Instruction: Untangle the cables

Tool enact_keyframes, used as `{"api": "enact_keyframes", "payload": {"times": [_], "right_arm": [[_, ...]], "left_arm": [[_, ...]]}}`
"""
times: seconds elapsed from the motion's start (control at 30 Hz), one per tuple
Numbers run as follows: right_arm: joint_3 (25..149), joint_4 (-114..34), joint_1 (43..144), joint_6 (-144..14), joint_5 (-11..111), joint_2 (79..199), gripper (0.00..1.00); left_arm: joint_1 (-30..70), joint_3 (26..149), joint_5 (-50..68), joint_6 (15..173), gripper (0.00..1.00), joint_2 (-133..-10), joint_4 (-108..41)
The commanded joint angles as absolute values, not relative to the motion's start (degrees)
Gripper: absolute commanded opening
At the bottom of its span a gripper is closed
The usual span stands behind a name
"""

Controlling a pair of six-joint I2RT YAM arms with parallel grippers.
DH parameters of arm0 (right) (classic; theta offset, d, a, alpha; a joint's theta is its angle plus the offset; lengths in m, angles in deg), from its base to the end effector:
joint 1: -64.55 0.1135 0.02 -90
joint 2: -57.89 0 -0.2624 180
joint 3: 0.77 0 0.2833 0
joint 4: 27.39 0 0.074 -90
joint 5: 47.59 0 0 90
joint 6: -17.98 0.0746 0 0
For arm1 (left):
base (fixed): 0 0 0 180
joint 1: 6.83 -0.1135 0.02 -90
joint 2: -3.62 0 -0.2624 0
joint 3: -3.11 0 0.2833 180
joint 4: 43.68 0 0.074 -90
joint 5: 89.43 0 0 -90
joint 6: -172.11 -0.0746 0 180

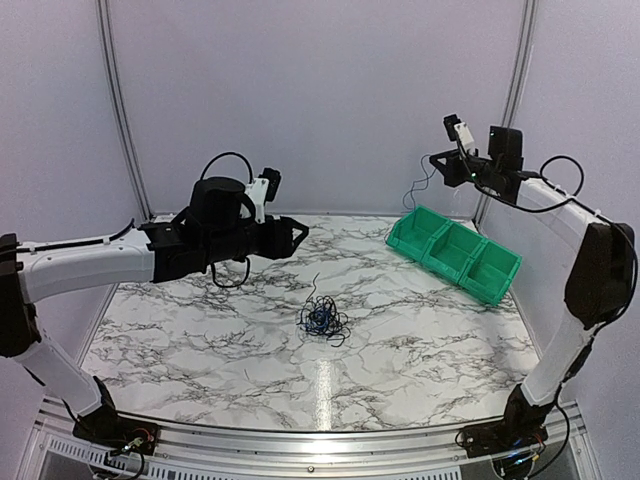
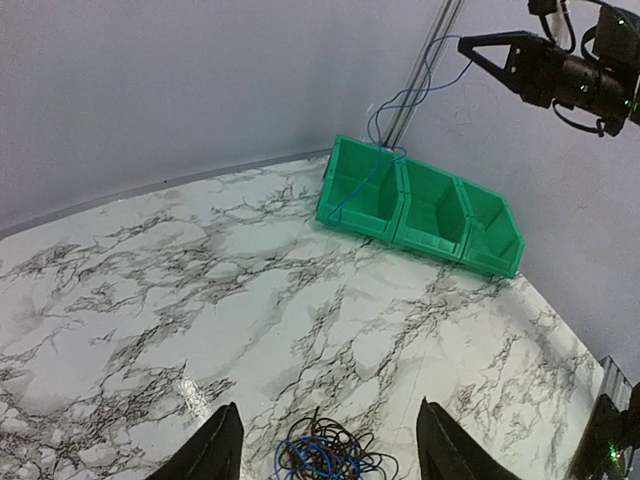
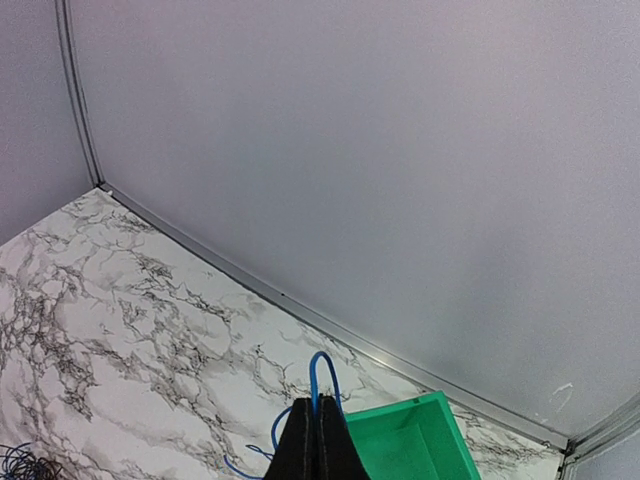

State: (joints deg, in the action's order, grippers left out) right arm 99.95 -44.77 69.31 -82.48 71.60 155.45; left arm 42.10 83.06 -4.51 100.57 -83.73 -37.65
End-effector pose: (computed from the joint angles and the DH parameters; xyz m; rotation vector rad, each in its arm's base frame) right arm 0.4676 0.0754 0.3551 -0.5892 1.7050 0.3914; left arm 0.2895 -0.3221 0.3047 0.4279 1.8201 -0.7493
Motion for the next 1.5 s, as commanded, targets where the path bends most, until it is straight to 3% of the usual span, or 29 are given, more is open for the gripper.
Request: {"api": "enact_keyframes", "payload": {"times": [0.0,0.8,1.47], "right_arm": [[105.7,-42.0,68.2,-83.1,67.6,159.0,0.0],[120.7,-44.3,67.3,-80.6,63.4,165.0,0.0],[114.9,-45.9,67.2,-81.2,64.5,171.3,0.0]], "left_arm": [[39.6,80.8,-2.9,100.1,0.61,-85.4,-34.7],[34.0,76.4,4.2,103.0,0.6,-84.7,-38.2],[33.6,76.5,5.6,102.6,0.59,-85.2,-38.2]]}}
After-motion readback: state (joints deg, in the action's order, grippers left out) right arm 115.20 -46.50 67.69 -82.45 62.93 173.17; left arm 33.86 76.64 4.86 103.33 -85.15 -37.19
